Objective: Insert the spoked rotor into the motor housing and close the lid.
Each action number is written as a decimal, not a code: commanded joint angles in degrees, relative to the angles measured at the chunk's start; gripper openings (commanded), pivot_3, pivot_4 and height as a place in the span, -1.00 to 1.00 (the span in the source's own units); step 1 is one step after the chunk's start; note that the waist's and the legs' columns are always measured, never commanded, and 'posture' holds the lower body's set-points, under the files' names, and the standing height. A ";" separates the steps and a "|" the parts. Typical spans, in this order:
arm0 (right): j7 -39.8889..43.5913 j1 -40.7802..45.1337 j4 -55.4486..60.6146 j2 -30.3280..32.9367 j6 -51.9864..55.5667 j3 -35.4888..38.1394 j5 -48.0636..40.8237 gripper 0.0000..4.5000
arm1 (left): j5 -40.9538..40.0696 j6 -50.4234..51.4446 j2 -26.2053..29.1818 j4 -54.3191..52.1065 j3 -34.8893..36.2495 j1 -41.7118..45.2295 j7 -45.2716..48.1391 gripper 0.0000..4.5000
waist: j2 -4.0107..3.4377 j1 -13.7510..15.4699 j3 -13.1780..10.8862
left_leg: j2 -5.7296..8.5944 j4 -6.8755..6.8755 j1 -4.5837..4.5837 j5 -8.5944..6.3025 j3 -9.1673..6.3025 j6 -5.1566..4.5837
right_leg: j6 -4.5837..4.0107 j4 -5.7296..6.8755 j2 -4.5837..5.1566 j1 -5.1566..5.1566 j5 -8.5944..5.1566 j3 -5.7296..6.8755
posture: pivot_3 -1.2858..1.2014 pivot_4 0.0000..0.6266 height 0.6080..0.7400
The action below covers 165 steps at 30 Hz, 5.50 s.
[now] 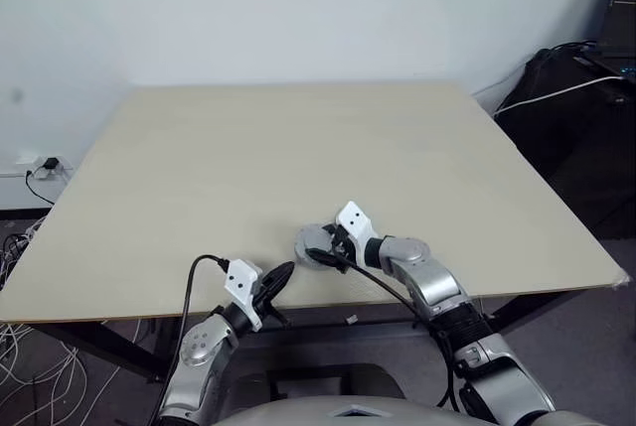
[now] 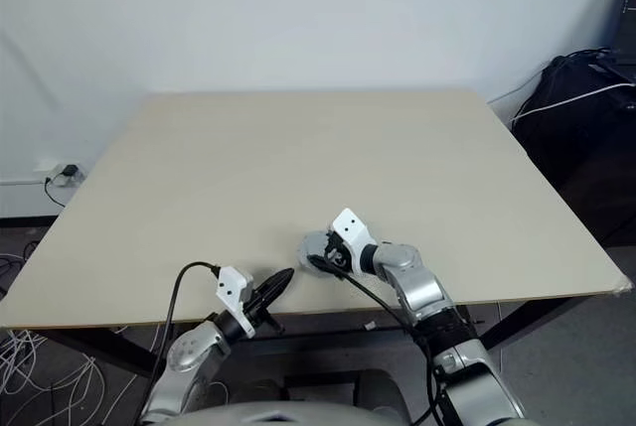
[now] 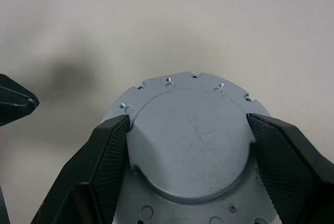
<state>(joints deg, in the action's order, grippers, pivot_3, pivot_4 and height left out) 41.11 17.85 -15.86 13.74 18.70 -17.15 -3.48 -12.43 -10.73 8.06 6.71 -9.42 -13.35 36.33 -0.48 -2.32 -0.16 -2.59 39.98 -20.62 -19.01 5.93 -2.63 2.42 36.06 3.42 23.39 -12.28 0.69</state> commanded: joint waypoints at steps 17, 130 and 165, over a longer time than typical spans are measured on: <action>-1.83 0.00 -0.24 -2.48 -4.07 3.84 -1.95 0.46 | -0.80 -0.49 -0.49 -2.11 0.25 0.41 -0.33 -1.00 | 0.03 -0.01 -0.06 | 0.00 0.00 -0.06 0.00 0.00 0.00 | 0.00 0.00 0.00 0.02 0.00 0.00 | 0.03 -1.00 1.00; -1.21 1.86 -0.62 2.72 5.98 -4.64 5.13 0.46 | 0.63 -0.37 -0.02 -3.24 -0.68 1.10 -1.11 -1.00 | -0.06 0.31 0.13 | 0.05 -0.01 0.10 -0.02 -0.06 -0.03 | 0.00 -0.04 0.02 -0.03 0.00 0.01 | 0.03 -1.00 1.00; -2.39 -1.40 4.61 1.91 7.85 -4.57 4.30 0.46 | -0.01 20.67 4.99 8.94 0.25 25.34 9.48 -1.00 | 0.03 0.28 0.15 | 0.11 -0.03 0.07 0.10 -0.12 0.22 | 0.11 -0.14 -0.03 -0.36 -0.05 0.05 | 0.03 -1.00 1.00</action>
<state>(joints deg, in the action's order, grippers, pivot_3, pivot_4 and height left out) 38.26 17.68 -10.60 15.20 24.43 -20.45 -0.02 -12.33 9.58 13.02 16.14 -8.88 10.16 45.26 -0.46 -2.04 0.00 -2.47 39.94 -20.56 -18.90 5.79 -2.41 2.54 35.92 3.39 23.03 -12.34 0.74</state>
